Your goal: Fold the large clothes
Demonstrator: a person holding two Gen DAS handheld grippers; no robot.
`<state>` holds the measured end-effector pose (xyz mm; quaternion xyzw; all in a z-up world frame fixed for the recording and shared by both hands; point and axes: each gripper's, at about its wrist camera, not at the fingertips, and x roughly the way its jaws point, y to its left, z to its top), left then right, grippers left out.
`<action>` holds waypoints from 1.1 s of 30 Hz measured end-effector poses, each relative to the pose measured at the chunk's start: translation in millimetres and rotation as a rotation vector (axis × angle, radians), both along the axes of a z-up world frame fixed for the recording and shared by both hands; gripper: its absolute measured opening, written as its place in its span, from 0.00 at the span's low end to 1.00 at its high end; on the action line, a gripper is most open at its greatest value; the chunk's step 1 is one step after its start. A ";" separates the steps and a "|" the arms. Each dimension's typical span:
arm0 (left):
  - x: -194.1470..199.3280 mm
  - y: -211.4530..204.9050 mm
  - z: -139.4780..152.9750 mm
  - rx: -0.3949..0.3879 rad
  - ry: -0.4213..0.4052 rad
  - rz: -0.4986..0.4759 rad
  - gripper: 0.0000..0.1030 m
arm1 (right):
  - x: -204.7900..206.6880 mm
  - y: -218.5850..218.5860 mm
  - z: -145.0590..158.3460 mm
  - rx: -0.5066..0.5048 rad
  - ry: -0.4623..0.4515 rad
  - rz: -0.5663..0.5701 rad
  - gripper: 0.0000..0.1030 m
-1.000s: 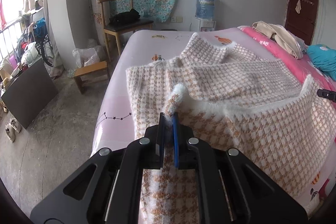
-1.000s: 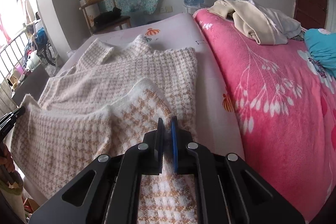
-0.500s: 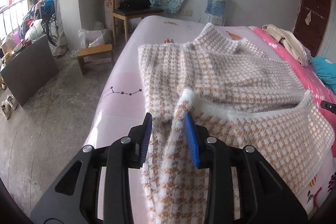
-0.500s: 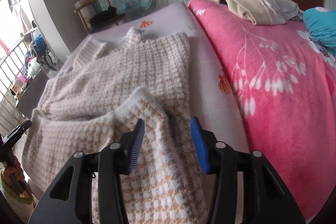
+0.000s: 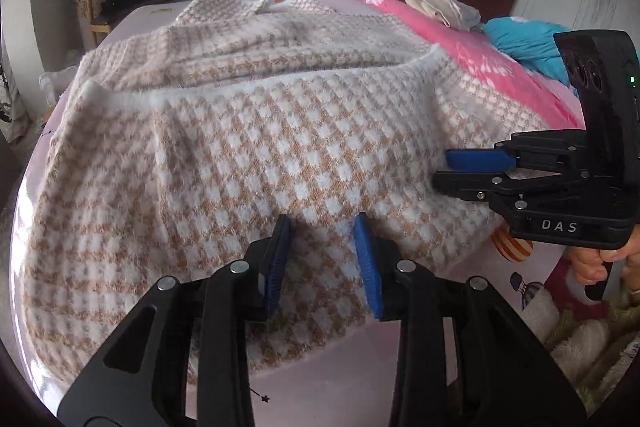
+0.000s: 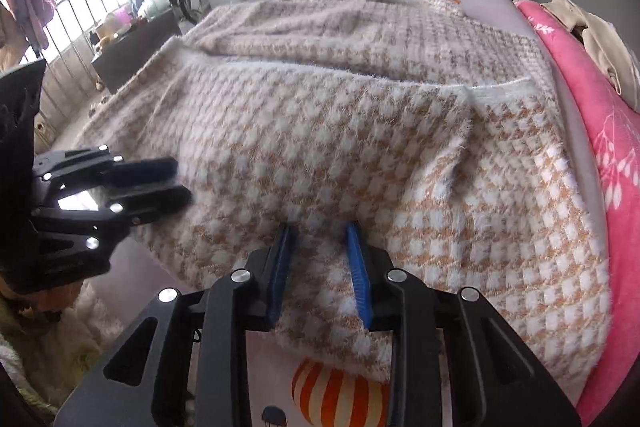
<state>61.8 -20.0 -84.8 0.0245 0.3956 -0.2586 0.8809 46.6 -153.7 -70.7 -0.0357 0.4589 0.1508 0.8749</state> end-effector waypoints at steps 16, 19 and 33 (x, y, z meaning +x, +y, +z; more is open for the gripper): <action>3.3 7.7 1.4 -0.032 -0.017 0.045 0.32 | 25.7 27.1 37.0 -0.025 -0.109 -0.001 0.23; 2.0 6.4 1.0 -0.031 -0.025 0.052 0.32 | 46.5 26.2 29.4 -0.041 -0.105 -0.043 0.23; 3.9 38.3 16.2 -0.058 -0.080 0.121 0.32 | 10.0 -0.7 41.8 0.045 -0.114 -0.110 0.23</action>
